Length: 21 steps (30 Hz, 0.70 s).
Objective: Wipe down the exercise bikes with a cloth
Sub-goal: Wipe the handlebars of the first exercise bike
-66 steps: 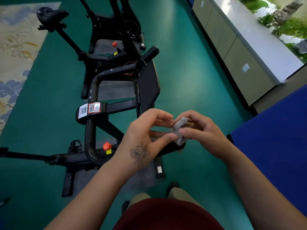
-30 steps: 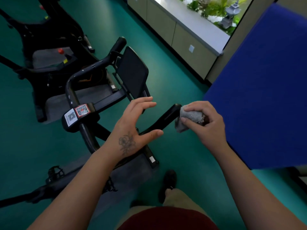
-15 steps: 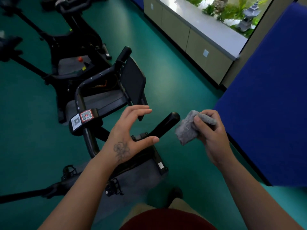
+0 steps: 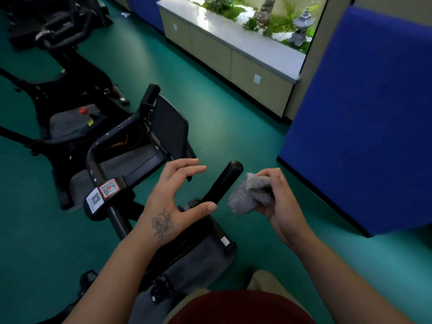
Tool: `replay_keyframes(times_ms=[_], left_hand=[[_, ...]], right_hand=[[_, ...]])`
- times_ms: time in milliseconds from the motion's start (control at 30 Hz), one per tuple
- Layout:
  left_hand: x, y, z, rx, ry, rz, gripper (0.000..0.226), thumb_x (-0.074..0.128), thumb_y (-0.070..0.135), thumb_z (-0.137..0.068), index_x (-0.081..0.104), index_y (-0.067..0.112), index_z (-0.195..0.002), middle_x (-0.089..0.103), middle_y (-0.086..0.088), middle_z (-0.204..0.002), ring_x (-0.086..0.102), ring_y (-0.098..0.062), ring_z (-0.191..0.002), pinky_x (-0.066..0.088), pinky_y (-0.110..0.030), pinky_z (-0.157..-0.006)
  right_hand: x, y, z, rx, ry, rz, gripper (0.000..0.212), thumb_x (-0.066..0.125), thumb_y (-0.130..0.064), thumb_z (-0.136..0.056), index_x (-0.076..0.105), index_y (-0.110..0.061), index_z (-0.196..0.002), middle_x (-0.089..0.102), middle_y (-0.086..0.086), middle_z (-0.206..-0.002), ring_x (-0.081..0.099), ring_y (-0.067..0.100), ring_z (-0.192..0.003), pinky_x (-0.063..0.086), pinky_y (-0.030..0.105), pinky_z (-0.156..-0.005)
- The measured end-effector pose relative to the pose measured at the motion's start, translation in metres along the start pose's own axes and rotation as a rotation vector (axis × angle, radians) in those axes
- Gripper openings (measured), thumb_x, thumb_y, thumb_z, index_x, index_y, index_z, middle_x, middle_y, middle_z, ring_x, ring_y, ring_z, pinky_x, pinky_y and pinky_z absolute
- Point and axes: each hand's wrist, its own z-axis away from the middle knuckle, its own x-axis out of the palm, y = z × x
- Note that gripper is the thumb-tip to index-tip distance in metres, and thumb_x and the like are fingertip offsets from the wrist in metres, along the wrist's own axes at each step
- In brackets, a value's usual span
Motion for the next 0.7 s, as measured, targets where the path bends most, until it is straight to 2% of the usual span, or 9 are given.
replay_keyframes(times_ms=[33,100,200,333,367,467,500,600,700], left_hand=[[-0.003,-0.004,0.0,0.019,-0.019,0.015,0.067,0.088,0.05,-0.083,0.063,0.031,-0.141,0.047,0.014,-0.152,0.044,-0.011,-0.148,0.03,-0.011,-0.118],[-0.012,-0.011,-0.001,0.058,-0.075,0.038,0.067,0.088,0.053,-0.083,0.062,0.032,-0.142,0.046,0.014,-0.154,0.044,-0.014,-0.149,0.034,-0.022,-0.121],[-0.028,-0.021,-0.006,0.104,-0.196,0.055,0.073,0.084,0.061,-0.081,0.058,0.037,-0.145,0.043,0.019,-0.156,0.044,-0.011,-0.149,0.039,-0.039,-0.122],[-0.042,-0.035,-0.014,0.163,-0.315,0.068,0.078,0.083,0.063,-0.081,0.055,0.036,-0.148,0.039,0.019,-0.157,0.042,-0.007,-0.149,0.041,-0.051,-0.123],[-0.042,-0.037,-0.015,0.175,-0.333,0.072,0.079,0.082,0.064,-0.081,0.055,0.035,-0.149,0.039,0.018,-0.157,0.041,-0.007,-0.15,0.041,-0.051,-0.123],[-0.04,-0.043,-0.017,0.199,-0.362,0.085,0.084,0.081,0.066,-0.08,0.053,0.032,-0.151,0.037,0.015,-0.158,0.037,-0.005,-0.151,0.039,-0.048,-0.125],[-0.039,-0.044,-0.016,0.208,-0.367,0.091,0.085,0.081,0.066,-0.079,0.053,0.031,-0.151,0.037,0.013,-0.158,0.037,-0.005,-0.151,0.039,-0.046,-0.125],[-0.04,-0.05,-0.016,0.247,-0.378,0.114,0.087,0.083,0.063,-0.079,0.052,0.026,-0.152,0.037,0.009,-0.16,0.039,-0.007,-0.151,0.039,-0.045,-0.125],[-0.04,-0.054,-0.018,0.255,-0.389,0.14,0.088,0.084,0.061,-0.08,0.05,0.025,-0.153,0.037,0.01,-0.162,0.038,-0.012,-0.153,0.038,-0.05,-0.126]], right_hand=[[0.006,0.004,0.003,-0.01,0.039,0.01,0.03,0.051,-0.047,-0.105,0.057,-0.018,-0.1,0.063,-0.002,-0.093,0.059,0.017,-0.087,0.056,0.036,-0.071],[0.018,0.013,0.011,-0.038,0.096,0.046,0.019,0.069,-0.042,-0.096,0.061,-0.024,-0.097,0.061,0.003,-0.096,0.058,0.023,-0.088,0.053,0.042,-0.076],[0.034,0.023,0.024,-0.098,0.215,0.114,0.023,0.077,-0.043,-0.081,0.065,-0.029,-0.096,0.064,-0.002,-0.091,0.059,0.023,-0.085,0.052,0.047,-0.08],[0.052,0.031,0.037,-0.186,0.427,0.115,0.021,0.082,-0.034,-0.086,0.067,-0.03,-0.1,0.071,-0.011,-0.094,0.068,0.017,-0.09,0.059,0.051,-0.088],[0.055,0.032,0.04,-0.207,0.468,0.133,0.023,0.084,-0.029,-0.088,0.066,-0.029,-0.104,0.071,-0.013,-0.095,0.068,0.013,-0.091,0.059,0.049,-0.087],[0.064,0.028,0.044,-0.292,0.577,0.267,0.031,0.084,-0.02,-0.09,0.066,-0.015,-0.115,0.066,-0.012,-0.101,0.062,-0.006,-0.085,0.054,0.022,-0.079],[0.066,0.027,0.044,-0.316,0.601,0.305,0.033,0.084,-0.019,-0.089,0.067,-0.012,-0.116,0.065,-0.011,-0.104,0.061,-0.009,-0.084,0.052,0.018,-0.078],[0.072,0.02,0.043,-0.328,0.597,0.336,0.032,0.086,-0.015,-0.086,0.069,-0.012,-0.113,0.069,-0.006,-0.11,0.066,-0.003,-0.089,0.058,0.023,-0.08],[0.077,0.019,0.041,-0.331,0.559,0.403,0.03,0.087,-0.014,-0.085,0.07,-0.014,-0.11,0.07,-0.005,-0.105,0.064,0.0,-0.084,0.056,0.023,-0.077]])
